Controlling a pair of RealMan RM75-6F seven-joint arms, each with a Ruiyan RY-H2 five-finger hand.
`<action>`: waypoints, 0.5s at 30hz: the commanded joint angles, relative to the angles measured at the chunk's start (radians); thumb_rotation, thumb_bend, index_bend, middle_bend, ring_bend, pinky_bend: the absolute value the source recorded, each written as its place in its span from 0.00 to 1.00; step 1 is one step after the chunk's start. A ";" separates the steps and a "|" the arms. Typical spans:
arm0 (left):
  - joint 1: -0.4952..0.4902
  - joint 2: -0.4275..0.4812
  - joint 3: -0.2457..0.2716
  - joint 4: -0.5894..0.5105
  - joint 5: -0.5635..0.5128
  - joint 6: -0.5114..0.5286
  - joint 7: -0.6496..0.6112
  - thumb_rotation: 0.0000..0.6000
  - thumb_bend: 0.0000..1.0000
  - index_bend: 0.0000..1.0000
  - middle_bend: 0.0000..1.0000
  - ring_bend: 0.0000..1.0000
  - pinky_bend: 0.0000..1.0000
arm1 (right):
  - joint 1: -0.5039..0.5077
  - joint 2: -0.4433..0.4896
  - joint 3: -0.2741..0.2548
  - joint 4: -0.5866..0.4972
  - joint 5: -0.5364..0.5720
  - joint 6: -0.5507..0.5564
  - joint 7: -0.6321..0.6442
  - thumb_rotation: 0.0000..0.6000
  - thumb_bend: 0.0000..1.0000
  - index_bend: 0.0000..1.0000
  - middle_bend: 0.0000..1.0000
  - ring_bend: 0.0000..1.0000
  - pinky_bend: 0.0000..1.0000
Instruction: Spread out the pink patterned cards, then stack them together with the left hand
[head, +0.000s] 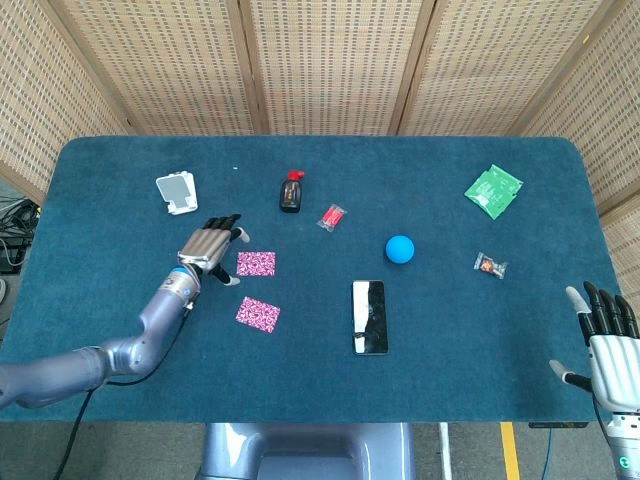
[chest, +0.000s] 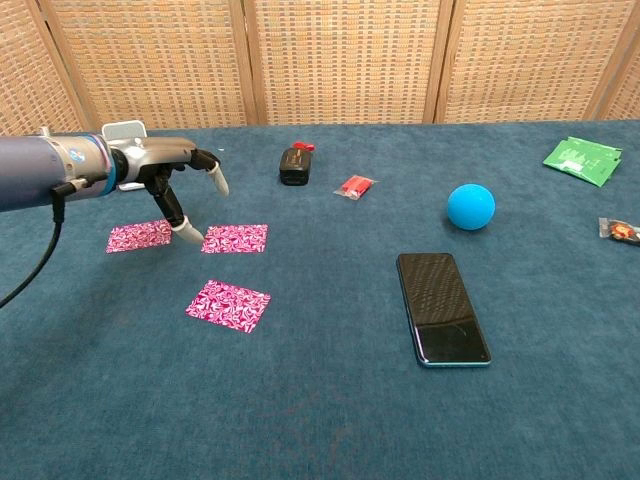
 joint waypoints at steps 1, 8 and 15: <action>-0.035 -0.048 0.006 0.052 -0.059 -0.002 0.044 1.00 0.13 0.30 0.00 0.00 0.00 | 0.001 0.000 0.002 0.002 0.005 -0.004 0.002 1.00 0.00 0.00 0.00 0.00 0.00; -0.053 -0.083 0.010 0.112 -0.115 -0.025 0.066 1.00 0.17 0.30 0.00 0.00 0.00 | 0.006 -0.002 0.006 0.010 0.023 -0.018 0.009 1.00 0.00 0.00 0.00 0.00 0.00; -0.066 -0.102 0.013 0.144 -0.165 -0.054 0.076 1.00 0.18 0.31 0.00 0.00 0.00 | 0.010 -0.003 0.008 0.011 0.032 -0.027 0.006 1.00 0.00 0.00 0.00 0.00 0.00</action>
